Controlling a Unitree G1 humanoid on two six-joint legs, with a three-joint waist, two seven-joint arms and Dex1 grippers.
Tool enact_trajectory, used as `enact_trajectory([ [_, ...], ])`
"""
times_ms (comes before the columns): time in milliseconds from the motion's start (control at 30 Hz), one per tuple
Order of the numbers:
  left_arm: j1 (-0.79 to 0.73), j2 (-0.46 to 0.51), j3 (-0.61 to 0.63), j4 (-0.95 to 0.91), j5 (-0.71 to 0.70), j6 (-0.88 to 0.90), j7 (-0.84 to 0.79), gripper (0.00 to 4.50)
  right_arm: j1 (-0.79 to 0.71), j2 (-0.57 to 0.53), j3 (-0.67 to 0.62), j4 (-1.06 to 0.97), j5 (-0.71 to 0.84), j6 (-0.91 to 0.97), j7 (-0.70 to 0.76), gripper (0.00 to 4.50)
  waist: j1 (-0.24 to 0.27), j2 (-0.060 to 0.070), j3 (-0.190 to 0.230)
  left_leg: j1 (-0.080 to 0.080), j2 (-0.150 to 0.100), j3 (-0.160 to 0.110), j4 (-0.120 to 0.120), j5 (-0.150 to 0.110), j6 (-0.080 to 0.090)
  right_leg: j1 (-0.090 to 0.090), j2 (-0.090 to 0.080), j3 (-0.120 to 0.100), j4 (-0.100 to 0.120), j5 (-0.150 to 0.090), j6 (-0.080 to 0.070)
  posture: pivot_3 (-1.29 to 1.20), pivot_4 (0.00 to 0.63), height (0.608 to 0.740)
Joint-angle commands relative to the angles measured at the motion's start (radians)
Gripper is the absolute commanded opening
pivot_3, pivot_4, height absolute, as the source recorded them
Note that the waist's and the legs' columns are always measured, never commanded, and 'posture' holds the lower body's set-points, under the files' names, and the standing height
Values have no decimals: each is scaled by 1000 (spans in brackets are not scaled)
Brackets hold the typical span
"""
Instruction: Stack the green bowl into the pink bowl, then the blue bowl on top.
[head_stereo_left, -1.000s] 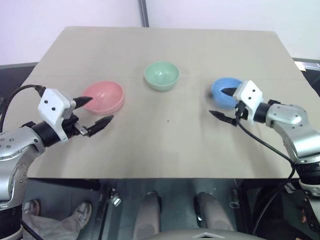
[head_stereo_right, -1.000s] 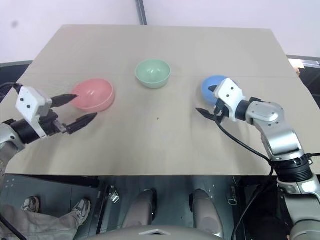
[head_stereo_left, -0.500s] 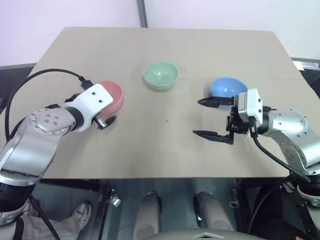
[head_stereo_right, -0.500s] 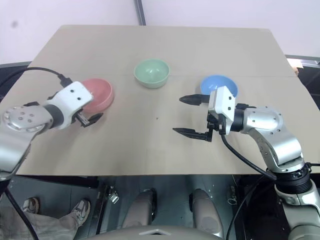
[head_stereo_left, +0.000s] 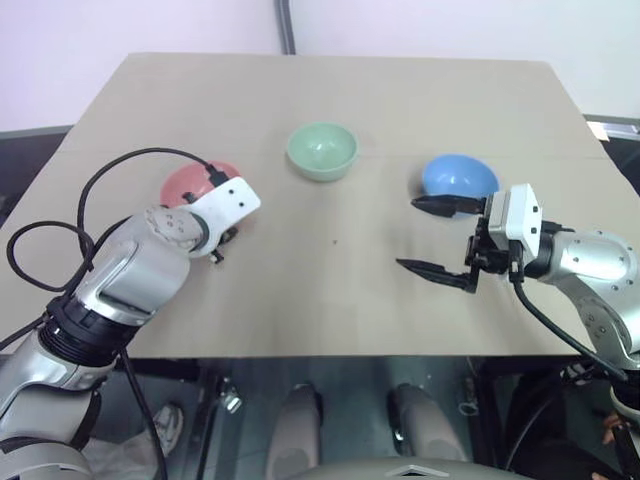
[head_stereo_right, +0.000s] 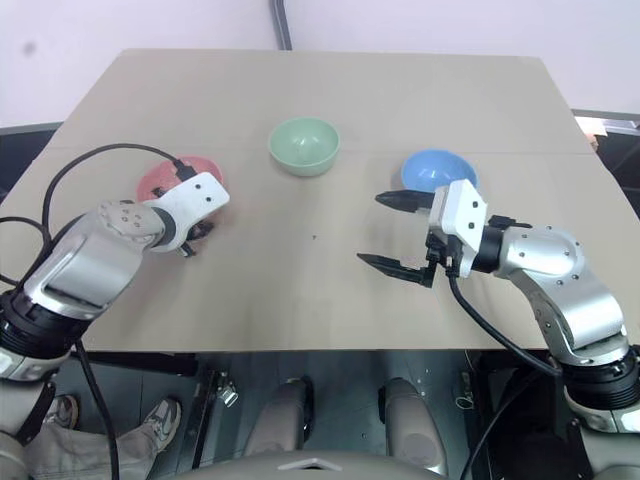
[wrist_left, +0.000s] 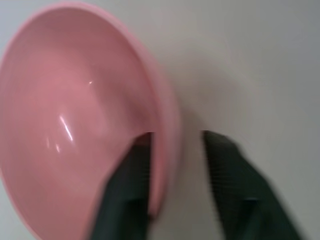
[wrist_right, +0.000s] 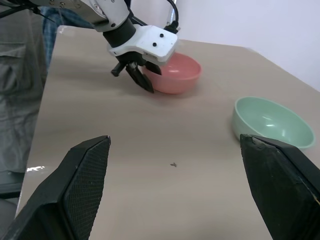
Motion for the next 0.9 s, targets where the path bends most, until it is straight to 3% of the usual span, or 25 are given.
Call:
enact_trajectory([
  [33, -24, -13, 7, 10, 18, -60, -33, 50, 11, -10, -34, -53, 0, -5, -24, 4500, 2, 0, 0, 0, 0, 0, 0, 0, 0, 0, 0, 0, 0, 0, 0, 0, 150, 740],
  [200, -9, -21, 105, -127, -126, -166, -214, 50, 37, -23, -54, -75, 2, 4, -44, 4500, 6, 0, 0, -1, 0, 0, 1, 0, 0, 0, -1, 0, 0, 0, 0, 0, 150, 740],
  [300, 15, 41, 101, -239, -205, -286, -393, 50, 76, -28, -92, -104, -6, 2, -82, 4500, 5, 0, 0, -3, 0, 0, 1, 0, 0, -2, -1, 0, -1, 0, 0, 0, 150, 740],
  [600, -86, -75, -67, -49, -29, -601, -478, 50, 179, -41, -148, -225, 9, 55, -169, 4500, 5, 0, 0, -3, 0, 0, 4, 0, 0, -1, 0, 0, 1, 0, 1, 0, 150, 740],
  [700, -107, -125, -83, -5, -17, -671, -516, 1077, 192, -46, -155, -250, 13, 72, -185, 4500, 5, 0, 0, -4, 0, 0, 4, 0, 0, -1, 0, 0, 1, 0, 0, 0, 150, 740],
  [800, -113, -150, -72, 5, -12, -690, -537, 2476, 198, -50, -161, -265, 16, 84, -199, 4500, 2, 0, 0, -4, 0, 0, 4, 0, 0, -2, 0, 0, 0, 0, 0, 0, 150, 740],
  [833, -113, -149, -36, -1, -37, -674, -540, 2950, 191, -53, -161, -263, 19, 92, -203, 4500, 2, 0, 0, -4, 0, 0, 3, 0, 0, -2, 0, 0, 0, 0, 0, 0, 150, 740],
  [867, -113, -150, -9, -6, -54, -662, -544, 3144, 187, -56, -161, -262, 22, 98, -205, 4500, 2, 0, 0, -4, 0, 0, 3, 0, 0, -2, 0, 0, 0, 0, 0, 0, 150, 740],
  [900, -97, -129, 40, -24, -91, -637, -557, 3705, 173, -57, -154, -254, 25, 105, -207, 4500, 2, 0, 0, -4, 0, 0, 3, 0, 0, -2, 0, 0, 0, 0, 0, 0, 150, 740],
])
